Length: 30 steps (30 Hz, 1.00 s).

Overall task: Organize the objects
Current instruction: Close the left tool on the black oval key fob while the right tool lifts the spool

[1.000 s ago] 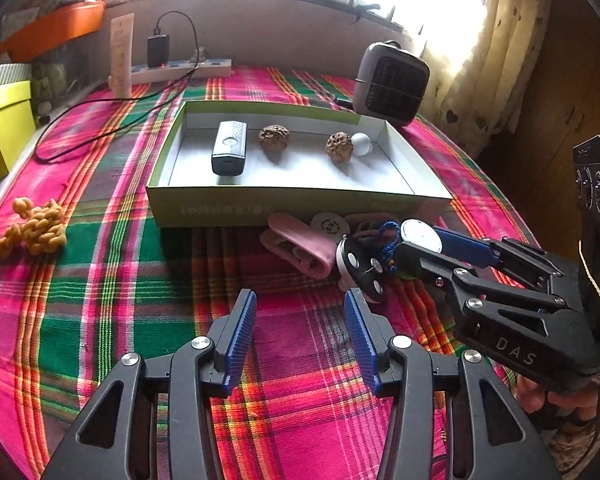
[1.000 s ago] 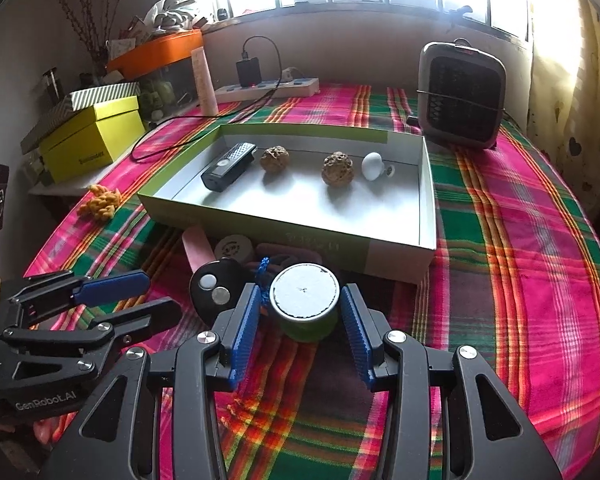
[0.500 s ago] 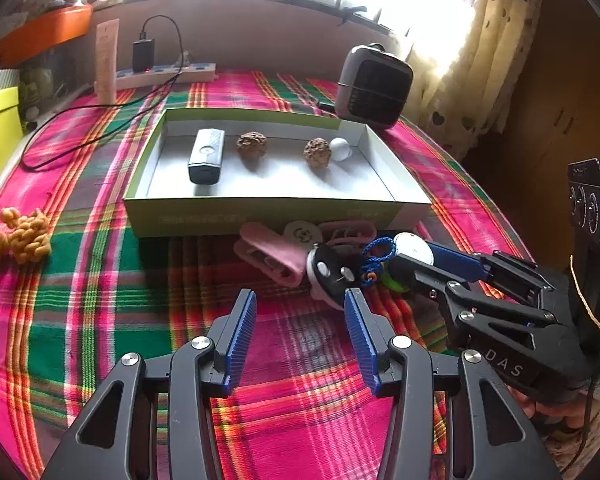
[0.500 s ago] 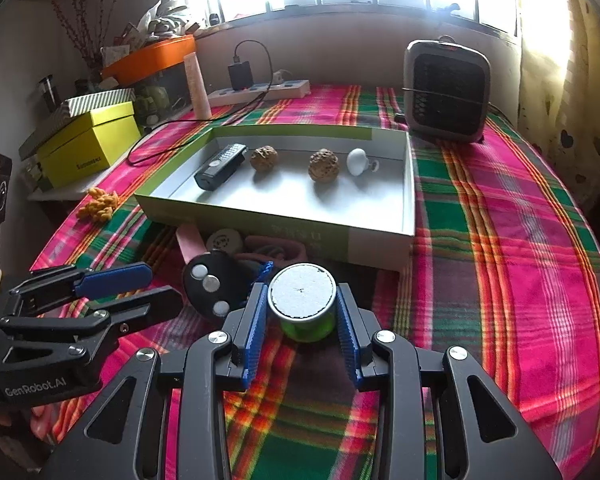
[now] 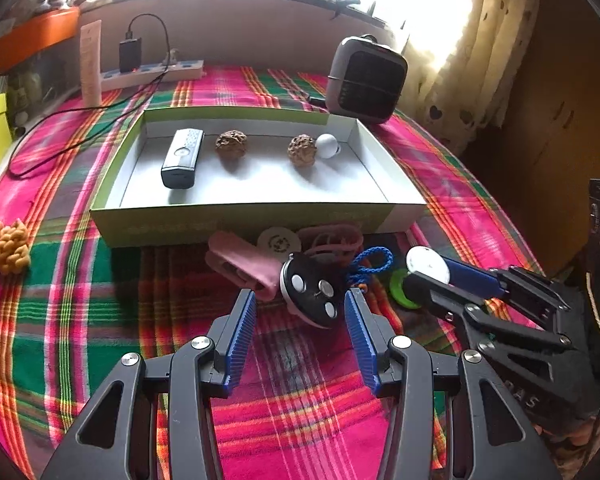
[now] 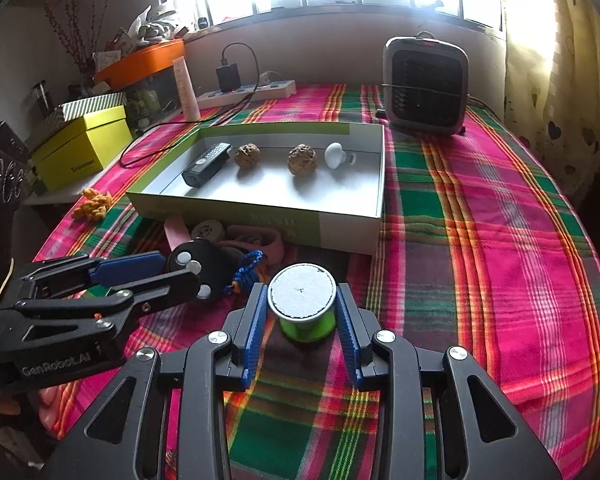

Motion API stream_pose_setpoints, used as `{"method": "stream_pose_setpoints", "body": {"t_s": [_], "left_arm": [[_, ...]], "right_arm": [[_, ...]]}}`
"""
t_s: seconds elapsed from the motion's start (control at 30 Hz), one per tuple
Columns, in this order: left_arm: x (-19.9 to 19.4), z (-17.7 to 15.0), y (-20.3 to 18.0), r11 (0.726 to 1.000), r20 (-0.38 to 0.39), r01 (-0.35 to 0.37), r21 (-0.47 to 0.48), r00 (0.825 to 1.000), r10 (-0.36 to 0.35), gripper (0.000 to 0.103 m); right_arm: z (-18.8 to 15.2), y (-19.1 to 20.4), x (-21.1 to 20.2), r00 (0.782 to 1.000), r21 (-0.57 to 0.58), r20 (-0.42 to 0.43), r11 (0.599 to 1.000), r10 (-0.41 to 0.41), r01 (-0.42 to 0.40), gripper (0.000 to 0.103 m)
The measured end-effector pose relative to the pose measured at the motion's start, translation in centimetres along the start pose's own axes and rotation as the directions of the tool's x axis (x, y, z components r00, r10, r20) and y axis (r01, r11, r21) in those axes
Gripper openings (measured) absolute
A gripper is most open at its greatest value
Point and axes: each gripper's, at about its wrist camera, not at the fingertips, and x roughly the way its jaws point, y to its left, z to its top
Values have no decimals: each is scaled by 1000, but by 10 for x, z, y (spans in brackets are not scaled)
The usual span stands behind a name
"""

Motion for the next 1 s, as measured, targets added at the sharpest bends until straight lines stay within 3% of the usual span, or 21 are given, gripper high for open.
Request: {"method": "stream_pose_setpoints", "body": {"t_s": [0.43, 0.77, 1.0], "left_arm": [[12, 4, 3, 999, -28, -29, -44, 999, 28, 43], [8, 2, 4, 998, -15, -34, -55, 999, 34, 26], [0, -2, 11, 997, -11, -41, -67, 999, 41, 24]], "right_arm": [[-2, -3, -1, 1000, 5, 0, 1000, 7, -7, 35], [-5, -1, -2, 1000, 8, -6, 1000, 19, -19, 35], [-7, 1, -4, 1000, 7, -3, 1000, 25, -25, 35]]}}
